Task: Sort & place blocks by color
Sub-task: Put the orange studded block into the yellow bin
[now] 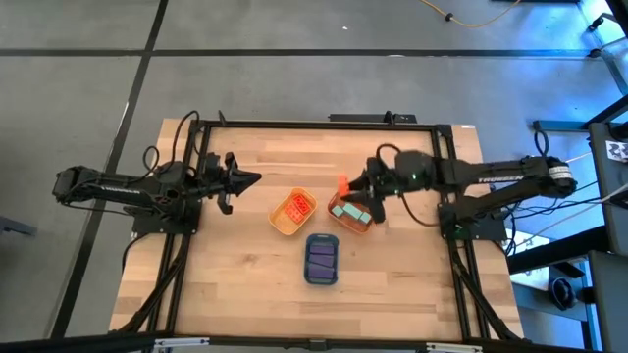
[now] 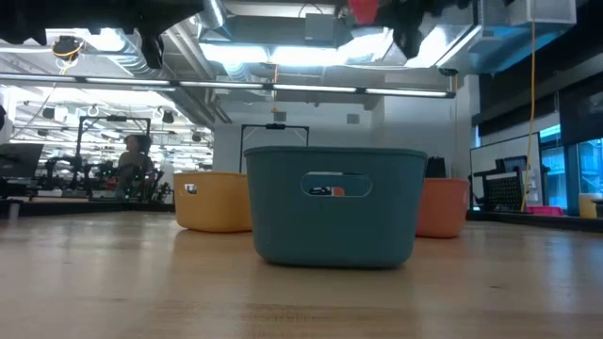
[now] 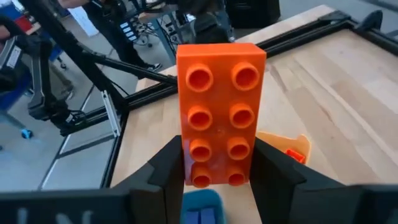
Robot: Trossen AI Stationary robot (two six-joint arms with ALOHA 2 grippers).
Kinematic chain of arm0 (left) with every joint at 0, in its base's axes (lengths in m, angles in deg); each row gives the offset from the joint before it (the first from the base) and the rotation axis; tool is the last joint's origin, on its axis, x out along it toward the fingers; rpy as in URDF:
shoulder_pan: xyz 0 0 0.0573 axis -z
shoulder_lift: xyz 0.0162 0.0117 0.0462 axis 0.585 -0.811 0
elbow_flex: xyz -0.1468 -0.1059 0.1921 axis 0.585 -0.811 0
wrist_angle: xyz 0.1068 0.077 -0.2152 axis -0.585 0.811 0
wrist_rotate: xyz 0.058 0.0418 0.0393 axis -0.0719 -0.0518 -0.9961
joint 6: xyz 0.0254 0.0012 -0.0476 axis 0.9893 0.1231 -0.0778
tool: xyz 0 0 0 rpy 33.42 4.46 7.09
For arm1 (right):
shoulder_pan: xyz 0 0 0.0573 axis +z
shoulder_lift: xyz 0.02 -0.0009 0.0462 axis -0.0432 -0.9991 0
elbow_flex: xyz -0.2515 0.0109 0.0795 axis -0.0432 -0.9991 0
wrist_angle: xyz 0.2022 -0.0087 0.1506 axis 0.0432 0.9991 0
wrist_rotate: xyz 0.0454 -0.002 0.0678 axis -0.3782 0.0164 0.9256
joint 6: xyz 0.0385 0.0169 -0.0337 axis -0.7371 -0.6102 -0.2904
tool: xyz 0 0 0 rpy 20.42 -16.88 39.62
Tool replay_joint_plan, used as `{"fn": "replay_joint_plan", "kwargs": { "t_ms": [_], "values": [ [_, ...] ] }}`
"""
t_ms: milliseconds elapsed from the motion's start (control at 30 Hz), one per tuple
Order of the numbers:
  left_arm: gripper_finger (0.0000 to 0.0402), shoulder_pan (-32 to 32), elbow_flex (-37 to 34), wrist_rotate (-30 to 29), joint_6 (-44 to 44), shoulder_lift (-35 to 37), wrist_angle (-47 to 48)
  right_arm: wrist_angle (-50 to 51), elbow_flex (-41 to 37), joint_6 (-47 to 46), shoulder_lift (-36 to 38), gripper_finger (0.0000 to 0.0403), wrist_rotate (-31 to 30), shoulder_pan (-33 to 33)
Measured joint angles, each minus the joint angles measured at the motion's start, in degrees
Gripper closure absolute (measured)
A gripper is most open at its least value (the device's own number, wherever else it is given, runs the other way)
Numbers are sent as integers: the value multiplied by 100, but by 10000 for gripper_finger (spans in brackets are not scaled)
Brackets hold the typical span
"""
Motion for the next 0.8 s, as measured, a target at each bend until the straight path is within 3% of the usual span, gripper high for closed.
{"fn": "replay_joint_plan", "kwargs": {
  "t_ms": [233,467,800],
  "values": [
    [400,-1,0,12,0,3,-4,-117,-154,-169,4,262,-1047,812],
    [400,-1,0,12,2,3,-4,-838,-632,-601,4,262,-1111,933],
    [394,-1,0,12,2,3,-4,-1192,-695,-590,9,262,-1111,933]
  ]
}}
